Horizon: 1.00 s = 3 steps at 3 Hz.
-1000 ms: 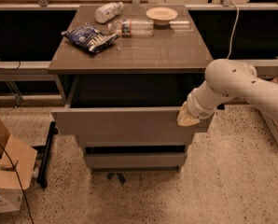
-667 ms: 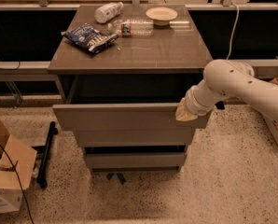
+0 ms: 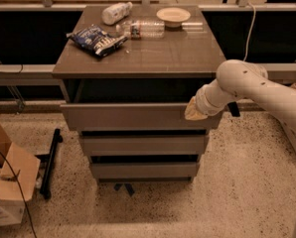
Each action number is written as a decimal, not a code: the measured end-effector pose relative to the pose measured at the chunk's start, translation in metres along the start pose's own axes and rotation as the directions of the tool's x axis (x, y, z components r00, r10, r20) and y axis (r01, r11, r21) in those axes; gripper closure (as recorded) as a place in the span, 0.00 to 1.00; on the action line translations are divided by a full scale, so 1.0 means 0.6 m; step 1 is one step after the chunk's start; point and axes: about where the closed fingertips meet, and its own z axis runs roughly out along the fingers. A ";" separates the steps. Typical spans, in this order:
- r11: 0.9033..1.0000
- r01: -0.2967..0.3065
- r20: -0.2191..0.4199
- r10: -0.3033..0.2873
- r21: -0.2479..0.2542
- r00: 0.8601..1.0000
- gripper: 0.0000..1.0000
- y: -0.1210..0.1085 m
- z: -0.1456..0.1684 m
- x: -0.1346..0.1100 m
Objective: Close top drawer
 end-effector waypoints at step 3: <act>1.000 0.001 0.003 -0.001 -0.010 1.000 0.51 0.006 0.009 -0.003</act>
Offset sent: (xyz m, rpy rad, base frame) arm -0.0007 0.0002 0.0000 0.0000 0.0000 0.0000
